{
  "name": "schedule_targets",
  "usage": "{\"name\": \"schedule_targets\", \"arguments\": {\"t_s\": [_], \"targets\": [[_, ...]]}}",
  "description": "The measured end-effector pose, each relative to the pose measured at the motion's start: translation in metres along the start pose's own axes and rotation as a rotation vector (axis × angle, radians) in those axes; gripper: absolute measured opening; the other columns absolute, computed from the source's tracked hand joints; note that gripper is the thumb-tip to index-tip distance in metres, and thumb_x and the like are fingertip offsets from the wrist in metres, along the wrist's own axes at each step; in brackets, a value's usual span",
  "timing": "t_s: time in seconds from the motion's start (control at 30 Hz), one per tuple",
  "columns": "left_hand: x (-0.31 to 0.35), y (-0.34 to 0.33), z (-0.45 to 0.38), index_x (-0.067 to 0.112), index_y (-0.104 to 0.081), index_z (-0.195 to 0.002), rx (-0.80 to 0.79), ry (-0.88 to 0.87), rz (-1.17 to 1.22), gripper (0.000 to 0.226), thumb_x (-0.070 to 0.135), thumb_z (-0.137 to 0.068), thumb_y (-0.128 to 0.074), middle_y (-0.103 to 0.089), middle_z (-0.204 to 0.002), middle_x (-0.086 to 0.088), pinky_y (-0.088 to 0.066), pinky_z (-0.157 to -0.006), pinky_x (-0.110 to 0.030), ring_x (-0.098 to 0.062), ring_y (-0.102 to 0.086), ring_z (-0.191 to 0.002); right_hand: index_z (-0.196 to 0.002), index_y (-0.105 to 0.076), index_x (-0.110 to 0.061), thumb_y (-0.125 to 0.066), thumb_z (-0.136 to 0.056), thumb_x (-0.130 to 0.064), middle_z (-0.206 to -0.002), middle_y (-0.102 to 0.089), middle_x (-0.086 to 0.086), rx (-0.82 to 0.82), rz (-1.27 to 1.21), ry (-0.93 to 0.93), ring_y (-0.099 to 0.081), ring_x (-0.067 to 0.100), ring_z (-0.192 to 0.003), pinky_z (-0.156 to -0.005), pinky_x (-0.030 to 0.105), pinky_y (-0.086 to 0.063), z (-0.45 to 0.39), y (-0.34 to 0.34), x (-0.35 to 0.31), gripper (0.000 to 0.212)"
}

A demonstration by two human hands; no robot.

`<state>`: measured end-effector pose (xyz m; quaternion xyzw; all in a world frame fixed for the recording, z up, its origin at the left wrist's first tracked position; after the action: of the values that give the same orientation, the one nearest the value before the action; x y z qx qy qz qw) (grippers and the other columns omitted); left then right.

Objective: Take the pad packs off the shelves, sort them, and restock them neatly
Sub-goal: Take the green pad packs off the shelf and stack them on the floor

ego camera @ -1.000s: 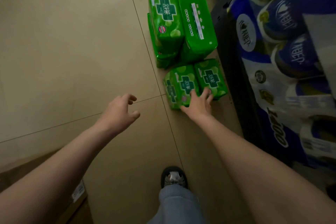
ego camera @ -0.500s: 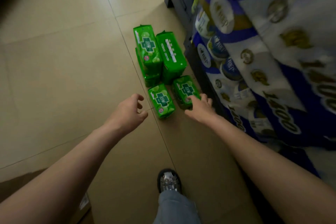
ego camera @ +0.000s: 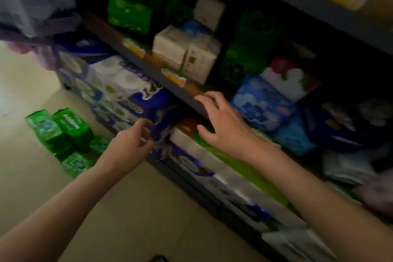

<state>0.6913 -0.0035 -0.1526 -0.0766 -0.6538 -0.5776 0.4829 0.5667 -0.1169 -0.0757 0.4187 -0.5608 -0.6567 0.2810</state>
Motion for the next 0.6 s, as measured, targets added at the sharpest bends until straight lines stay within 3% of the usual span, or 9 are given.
{"name": "schedule_targets", "arguments": {"t_s": [0.13,0.23,0.33,0.43,0.53,0.6], "targets": [[0.088,-0.056,0.014,0.019,-0.041,-0.127,-0.122,-0.105,-0.004,0.038,0.014,-0.091,-0.053,-0.061,-0.095,0.007,-0.046,-0.072,-0.024,-0.011,-0.060,-0.085,-0.143,-0.028,-0.020,-0.053,-0.092,-0.029,-0.148,-0.016,0.004,0.049,0.154,-0.221,-0.021,0.025,-0.135,-0.108,0.034,-0.025,0.098,0.051,0.108,0.058],[0.133,-0.103,0.026,0.016,-0.041,-0.129,-0.187,-0.152,-0.040,0.041,0.014,-0.090,-0.055,-0.061,-0.095,0.007,-0.048,-0.083,-0.033,-0.020,-0.062,-0.095,-0.143,-0.028,-0.017,-0.056,-0.088,-0.030,-0.148,-0.016,0.012,0.054,0.209,-0.463,-0.020,0.032,-0.133,-0.109,0.040,-0.027,0.164,0.056,0.188,0.063],[0.167,-0.144,0.035,0.013,-0.045,-0.125,-0.198,-0.149,-0.011,0.040,0.010,-0.087,-0.058,-0.063,-0.095,0.001,-0.046,-0.079,-0.033,-0.026,-0.063,-0.093,-0.144,-0.023,-0.020,-0.055,-0.088,-0.035,-0.148,-0.012,0.012,0.017,0.262,-0.637,-0.017,0.032,-0.134,-0.109,0.038,-0.022,0.228,0.051,0.250,0.066],[0.200,-0.185,0.047,0.012,-0.047,-0.121,-0.210,-0.161,0.014,0.037,0.008,-0.086,-0.059,-0.064,-0.094,-0.002,-0.050,-0.082,-0.040,-0.029,-0.064,-0.091,-0.144,-0.025,-0.018,-0.060,-0.085,-0.031,-0.147,-0.015,0.016,0.084,0.304,-0.687,-0.013,0.032,-0.130,-0.106,0.046,-0.024,0.286,0.054,0.298,0.070],[0.235,-0.224,0.061,0.011,-0.048,-0.119,-0.178,-0.200,0.005,0.034,0.009,-0.087,-0.058,-0.066,-0.093,-0.007,-0.051,-0.079,-0.045,-0.032,-0.064,-0.086,-0.139,-0.040,-0.008,-0.077,-0.070,-0.023,-0.140,-0.031,0.029,0.276,0.335,-0.734,-0.030,0.043,-0.123,-0.096,0.056,-0.034,0.341,0.071,0.343,0.080],[0.262,-0.249,0.070,0.011,-0.049,-0.119,-0.124,-0.214,0.014,0.033,0.009,-0.087,-0.057,-0.067,-0.094,-0.010,-0.051,-0.078,-0.046,-0.033,-0.063,-0.086,-0.140,-0.037,-0.006,-0.078,-0.069,-0.023,-0.142,-0.031,0.029,0.323,0.296,-0.766,-0.032,0.046,-0.127,-0.100,0.056,-0.032,0.370,0.080,0.375,0.084]]}}
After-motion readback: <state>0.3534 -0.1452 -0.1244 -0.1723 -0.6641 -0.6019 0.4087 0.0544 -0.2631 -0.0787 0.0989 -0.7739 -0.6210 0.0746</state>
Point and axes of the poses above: each hand's wrist, its own z-axis away from the middle knuckle, its own y-axis out of the back of the hand, x = y × z, the point moved 7 cm from there along -z, towards the middle knuckle
